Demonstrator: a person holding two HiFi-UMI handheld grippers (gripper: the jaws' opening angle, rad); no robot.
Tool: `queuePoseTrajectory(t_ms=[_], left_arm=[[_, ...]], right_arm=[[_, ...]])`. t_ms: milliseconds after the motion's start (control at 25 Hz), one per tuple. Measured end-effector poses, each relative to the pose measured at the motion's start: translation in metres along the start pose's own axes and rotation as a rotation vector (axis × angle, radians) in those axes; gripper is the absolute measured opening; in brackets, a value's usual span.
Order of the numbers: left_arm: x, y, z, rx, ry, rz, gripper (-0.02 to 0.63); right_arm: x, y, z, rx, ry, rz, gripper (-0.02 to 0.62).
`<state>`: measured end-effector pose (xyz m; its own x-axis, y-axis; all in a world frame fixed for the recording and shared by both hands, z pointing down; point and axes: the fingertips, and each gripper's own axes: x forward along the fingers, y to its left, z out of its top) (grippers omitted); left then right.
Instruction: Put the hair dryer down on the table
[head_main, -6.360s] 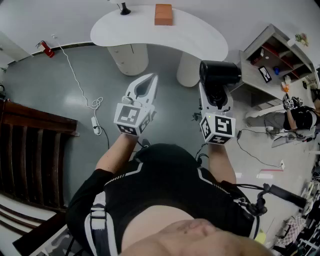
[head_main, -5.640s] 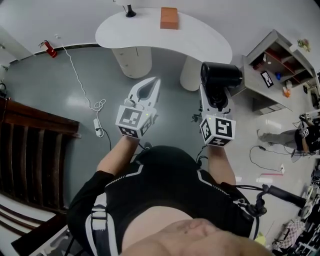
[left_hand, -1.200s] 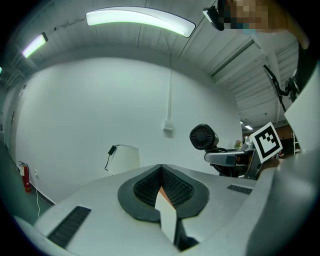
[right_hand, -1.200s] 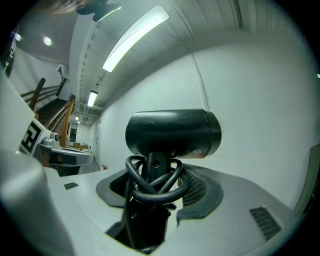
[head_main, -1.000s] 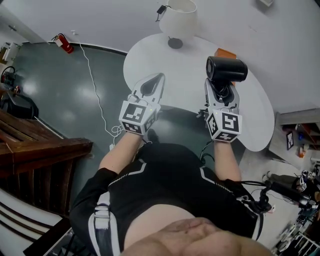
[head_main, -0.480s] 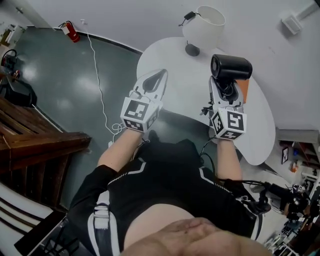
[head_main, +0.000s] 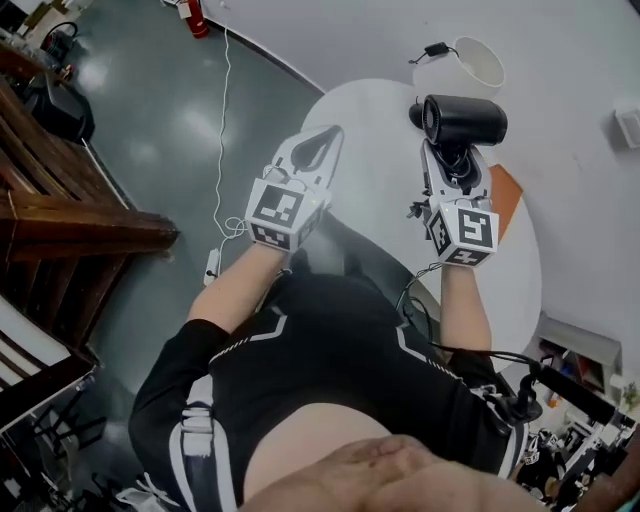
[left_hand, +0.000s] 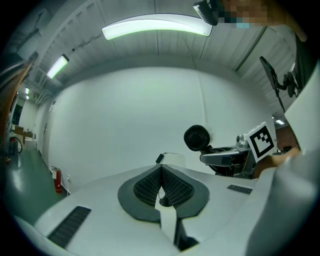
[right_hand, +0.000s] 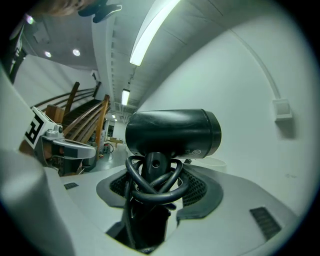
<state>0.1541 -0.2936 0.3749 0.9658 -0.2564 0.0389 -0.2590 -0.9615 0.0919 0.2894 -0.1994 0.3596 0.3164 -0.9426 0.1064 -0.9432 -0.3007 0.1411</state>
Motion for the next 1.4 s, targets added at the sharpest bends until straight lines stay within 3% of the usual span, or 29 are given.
queuePoseTrajectory(t_ms=[280,560,840,1120,1320,1400], left_arm=[[-0.003,0.006,-0.008,-0.088,0.013,0.152,0.031],[0.005,0.010,-0.027,-0.082,0.040,0.282,0.031],[0.017,0.025,-0.071,-0.138,0.118,0.409,0.031],[0.016,0.040,-0.108,-0.221,0.195,0.469,0.031],[0.023,0.048,-0.129,-0.314,0.208,0.483,0.031],[0.026,0.050,-0.136,-0.316,0.225,0.479,0.031]], right_arm=[[0.046,0.007,-0.013,-0.028,0.066,0.184,0.262],[0.078,0.018,-0.040,-0.051,0.127,0.348,0.262],[0.112,0.033,-0.075,-0.062,0.202,0.489,0.262],[0.142,0.053,-0.112,-0.075,0.293,0.606,0.262],[0.161,0.063,-0.139,-0.073,0.348,0.641,0.262],[0.170,0.067,-0.149,-0.081,0.366,0.649,0.262]])
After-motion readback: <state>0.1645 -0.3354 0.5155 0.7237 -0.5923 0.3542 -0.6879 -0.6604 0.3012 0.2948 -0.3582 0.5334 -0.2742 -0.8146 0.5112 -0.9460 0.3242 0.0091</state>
